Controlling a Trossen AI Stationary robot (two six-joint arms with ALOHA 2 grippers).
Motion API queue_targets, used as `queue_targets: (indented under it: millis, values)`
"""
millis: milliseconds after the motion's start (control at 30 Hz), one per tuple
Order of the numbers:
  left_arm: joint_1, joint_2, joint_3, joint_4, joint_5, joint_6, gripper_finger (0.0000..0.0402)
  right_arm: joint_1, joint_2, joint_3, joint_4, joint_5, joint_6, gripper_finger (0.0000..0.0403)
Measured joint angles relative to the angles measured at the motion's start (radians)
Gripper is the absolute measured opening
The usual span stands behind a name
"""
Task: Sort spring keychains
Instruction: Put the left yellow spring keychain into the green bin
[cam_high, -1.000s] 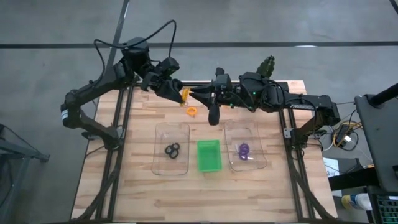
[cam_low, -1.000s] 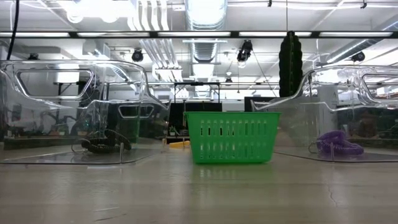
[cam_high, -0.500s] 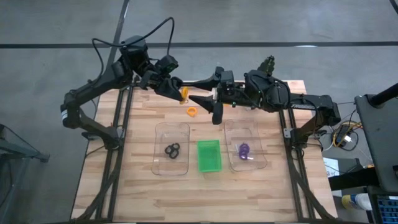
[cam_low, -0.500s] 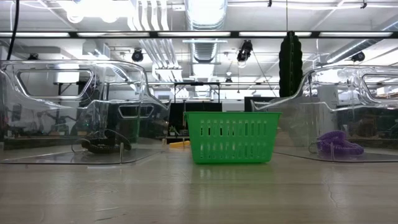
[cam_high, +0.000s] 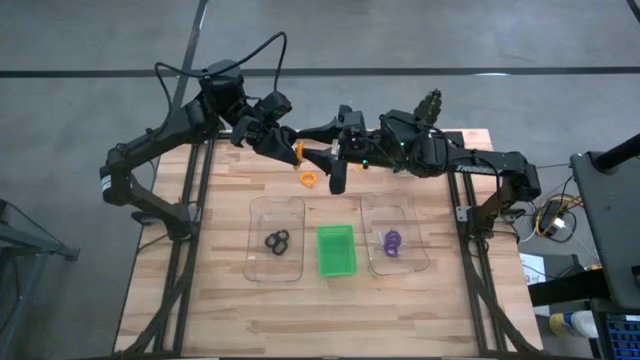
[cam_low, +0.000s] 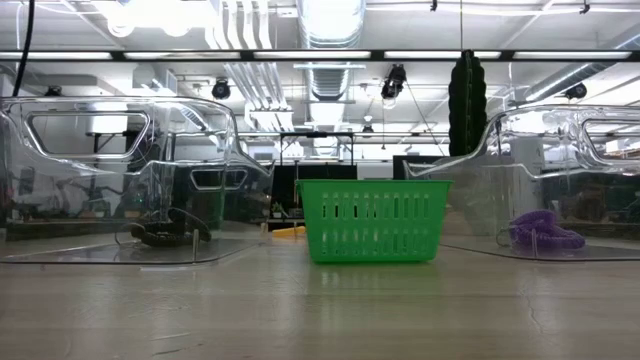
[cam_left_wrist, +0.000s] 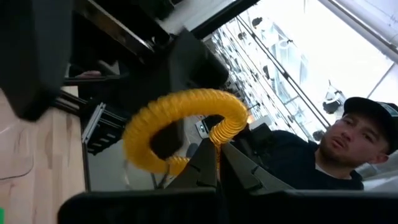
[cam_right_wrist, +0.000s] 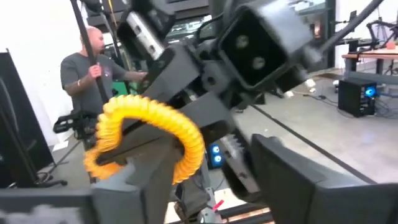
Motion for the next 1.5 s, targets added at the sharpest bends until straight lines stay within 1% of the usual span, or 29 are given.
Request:
queue_targets:
  millis: [67,133,200,233,267,333,433,600,767,833,900,1000,1100,1233,1300,1400,1500]
  values:
    - [0.0,0.0,-0.002,-0.001,0.002,0.003,0.0,-0.007,-0.001,0.0,0.007,-0.024,0.0,0.0162]
    - [0.0,0.002,-0.002,0.0,0.002,0.003,0.0002,-0.011,0.0,0.0,0.012,-0.048,0.004,0.0108]
    - [0.0,0.003,-0.003,-0.003,0.0,0.002,0.0003,-0.011,0.0,0.0,0.013,-0.062,0.0,0.0043]
    - [0.0,0.003,-0.003,-0.003,-0.004,0.002,0.0005,-0.011,0.0,0.0,0.015,-0.063,-0.003,0.0029]
    - [0.0,0.003,-0.003,-0.004,-0.013,0.001,0.0006,-0.011,0.0,0.0,0.016,-0.063,-0.003,0.0024]
    - [0.001,0.003,-0.003,-0.004,-0.044,-0.007,0.0012,-0.012,-0.002,0.0,0.013,-0.063,-0.004,0.0016]
    - [0.014,0.003,-0.003,-0.005,-0.052,0.003,0.0027,-0.012,-0.017,-0.001,0.011,-0.063,-0.012,0.0013]
    - [0.062,-0.019,-0.002,0.002,-0.034,0.015,0.0077,-0.011,-0.065,-0.001,-0.008,-0.062,-0.023,0.001]
    - [0.132,-0.039,0.013,0.0,-0.018,0.009,0.0131,-0.001,-0.101,0.0,-0.13,-0.054,-0.007,0.001]
    - [0.158,-0.046,0.021,0.002,-0.024,0.007,0.0147,0.01,-0.109,0.0,-0.174,-0.054,-0.004,0.0009]
    - [0.187,-0.052,0.024,0.002,-0.044,0.009,0.0159,0.02,-0.115,0.0,-0.255,-0.057,0.01,0.0009]
    - [0.216,-0.053,0.024,0.0,-0.076,0.009,0.0166,0.034,-0.114,0.0,-0.427,-0.061,0.043,0.0009]
    - [0.232,-0.053,0.024,-0.001,-0.08,0.009,0.0167,0.046,-0.098,-0.001,-0.601,-0.064,0.11,0.0009]
    - [0.232,-0.052,0.023,0.0,-0.098,0.011,0.0167,0.056,-0.061,-0.023,-0.798,-0.129,0.207,0.0009]
    - [0.232,-0.051,0.023,0.0,-0.108,0.012,0.0167,0.061,-0.037,-0.049,-0.837,-0.183,0.235,0.0009]
    - [0.232,-0.051,0.023,0.0,-0.129,0.015,0.0167,0.072,0.012,-0.098,-0.841,-0.266,0.258,0.0009]
    - [0.232,-0.051,0.023,0.001,-0.15,0.015,0.0167,0.081,0.077,-0.136,-0.861,-0.32,0.259,0.0008]
